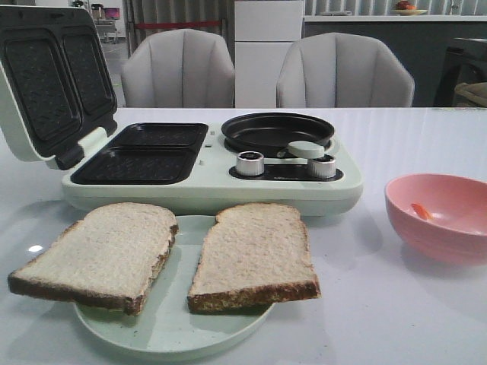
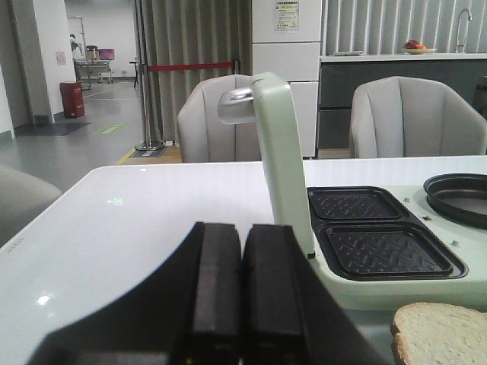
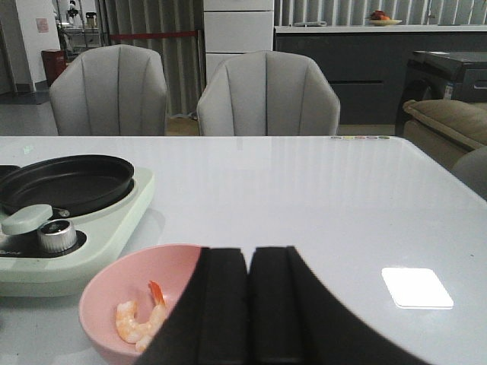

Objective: Make breakfast with bread and shrimp

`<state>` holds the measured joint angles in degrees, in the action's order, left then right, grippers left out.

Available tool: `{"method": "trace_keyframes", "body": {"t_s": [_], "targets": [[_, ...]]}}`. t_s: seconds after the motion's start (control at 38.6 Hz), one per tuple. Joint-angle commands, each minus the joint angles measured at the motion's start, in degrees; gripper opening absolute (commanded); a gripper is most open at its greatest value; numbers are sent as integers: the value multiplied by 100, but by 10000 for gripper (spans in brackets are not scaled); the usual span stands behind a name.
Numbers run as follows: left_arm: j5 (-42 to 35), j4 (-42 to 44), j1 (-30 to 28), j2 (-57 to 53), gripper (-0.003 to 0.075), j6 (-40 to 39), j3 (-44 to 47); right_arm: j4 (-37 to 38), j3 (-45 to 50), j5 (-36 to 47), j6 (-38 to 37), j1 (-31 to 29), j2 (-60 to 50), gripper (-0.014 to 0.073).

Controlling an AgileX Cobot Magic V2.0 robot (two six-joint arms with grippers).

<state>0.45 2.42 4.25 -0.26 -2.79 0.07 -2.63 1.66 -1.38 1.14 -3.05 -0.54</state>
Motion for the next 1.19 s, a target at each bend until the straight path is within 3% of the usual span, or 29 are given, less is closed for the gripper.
{"method": "trace_keyframes", "body": {"t_s": [0.0,0.98,1.17], "targets": [[-508,-38,39,-109,101,-21,51,31,-106,537,32,9,-132,41],[-550,-25,39,-109,101,-21,51,11,-124,677,32,9,-132,41],[-1070,-7,39,-109,101,-32,-176,-84,-773,213,32,9,-132,41]]}}
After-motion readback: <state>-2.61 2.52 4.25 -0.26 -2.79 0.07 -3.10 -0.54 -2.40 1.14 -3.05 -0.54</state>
